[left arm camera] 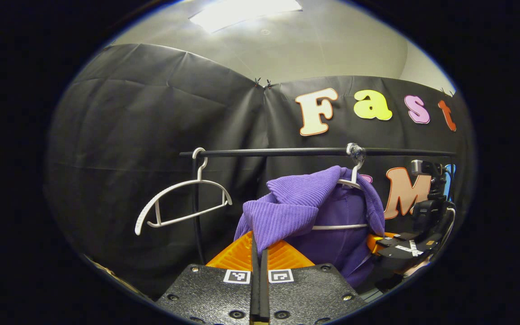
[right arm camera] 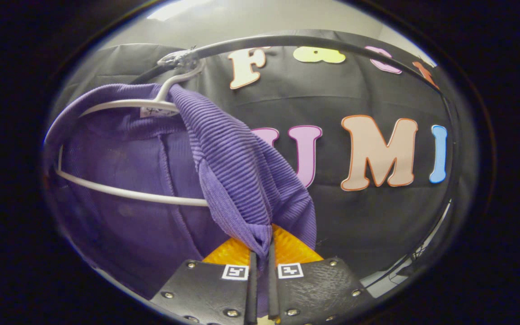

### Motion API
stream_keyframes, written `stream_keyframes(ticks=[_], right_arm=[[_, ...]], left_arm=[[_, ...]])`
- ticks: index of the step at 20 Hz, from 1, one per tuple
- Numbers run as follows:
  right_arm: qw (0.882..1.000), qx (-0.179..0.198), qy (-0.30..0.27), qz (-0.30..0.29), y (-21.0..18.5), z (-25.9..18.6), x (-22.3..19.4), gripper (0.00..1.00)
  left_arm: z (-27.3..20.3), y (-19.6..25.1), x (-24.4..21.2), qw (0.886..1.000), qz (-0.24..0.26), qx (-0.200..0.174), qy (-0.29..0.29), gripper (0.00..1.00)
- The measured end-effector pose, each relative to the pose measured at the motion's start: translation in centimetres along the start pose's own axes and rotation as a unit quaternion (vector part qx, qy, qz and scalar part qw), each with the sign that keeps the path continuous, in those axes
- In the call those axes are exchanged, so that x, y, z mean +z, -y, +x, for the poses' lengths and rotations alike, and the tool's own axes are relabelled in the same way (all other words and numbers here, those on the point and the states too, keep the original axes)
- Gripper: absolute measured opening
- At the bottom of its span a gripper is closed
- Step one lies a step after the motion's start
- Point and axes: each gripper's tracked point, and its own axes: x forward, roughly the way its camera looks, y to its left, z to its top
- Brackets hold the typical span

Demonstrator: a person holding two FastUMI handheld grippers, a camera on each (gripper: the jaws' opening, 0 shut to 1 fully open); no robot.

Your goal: Grasp the clothes on the hanger with both hands and then place them into the laundry hamper below.

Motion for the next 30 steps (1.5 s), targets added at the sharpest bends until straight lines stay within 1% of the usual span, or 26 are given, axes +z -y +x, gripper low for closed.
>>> stream_keyframes(ticks=[1, 7, 10, 11, 13, 14, 17, 20, 24, 27, 28, 29, 30], right_arm=[[1.0, -0.011, 0.006, 0.0, 0.7, -0.1, 0.4, 0.09], [0.997, -0.049, 0.039, -0.036, 3.8, 0.2, 3.3, 0.09], [0.995, -0.062, 0.056, -0.054, 5.0, 0.7, 4.8, 0.09], [0.995, -0.063, 0.058, -0.058, 5.2, 0.9, 5.2, 0.09], [0.994, -0.062, 0.067, -0.059, 5.4, 1.1, 6.1, 0.1], [0.994, -0.062, 0.071, -0.058, 5.6, 1.2, 6.5, 0.1], [0.993, -0.062, 0.083, -0.062, 5.9, 1.5, 7.7, 0.1], [0.992, -0.061, 0.092, -0.065, 6.2, 1.8, 8.5, 0.09], [0.99, -0.058, 0.105, -0.072, 6.0, 2.2, 9.6, 0.1], [0.989, -0.054, 0.115, -0.074, 5.7, 2.3, 10.4, 0.1], [0.989, -0.053, 0.118, -0.075, 5.7, 2.4, 10.7, 0.05], [0.988, -0.053, 0.122, -0.076, 5.7, 2.6, 11.1, 0.13], [0.988, -0.053, 0.125, -0.077, 5.7, 2.7, 11.3, 0.09]], left_arm=[[0.0, -0.2, 0.0, 1.0, 0.001, 0.002, 0.002, 0.0], [0.5, -1.5, 1.3, 1.0, -0.003, 0.017, 0.021, 0.0], [0.5, -1.6, 2.2, 0.999, -0.014, 0.015, 0.033, 0.0], [0.4, -1.8, 2.5, 0.999, -0.018, 0.014, 0.036, 0.02], [0.5, -2.2, 3.1, 0.999, -0.025, 0.016, 0.042, 0.02], [0.5, -2.3, 3.5, 0.998, -0.029, 0.019, 0.047, 0.0], [0.7, -3.0, 4.7, 0.997, -0.037, 0.022, 0.059, 0.0], [0.7, -3.5, 6.4, 0.996, -0.047, 0.019, 0.076, 0.0], [1.1, -4.3, 7.5, 0.995, -0.056, 0.024, 0.081, 0.0], [1.7, -5.1, 8.0, 0.995, -0.053, 0.026, 0.081, 0.0], [1.9, -5.4, 8.3, 0.995, -0.052, 0.026, 0.083, 0.02], [2.1, -5.8, 8.6, 0.995, -0.05, 0.03, 0.086, 0.0], [2.3, -6.1, 9.1, 0.994, -0.048, 0.032, 0.093, 0.0]])
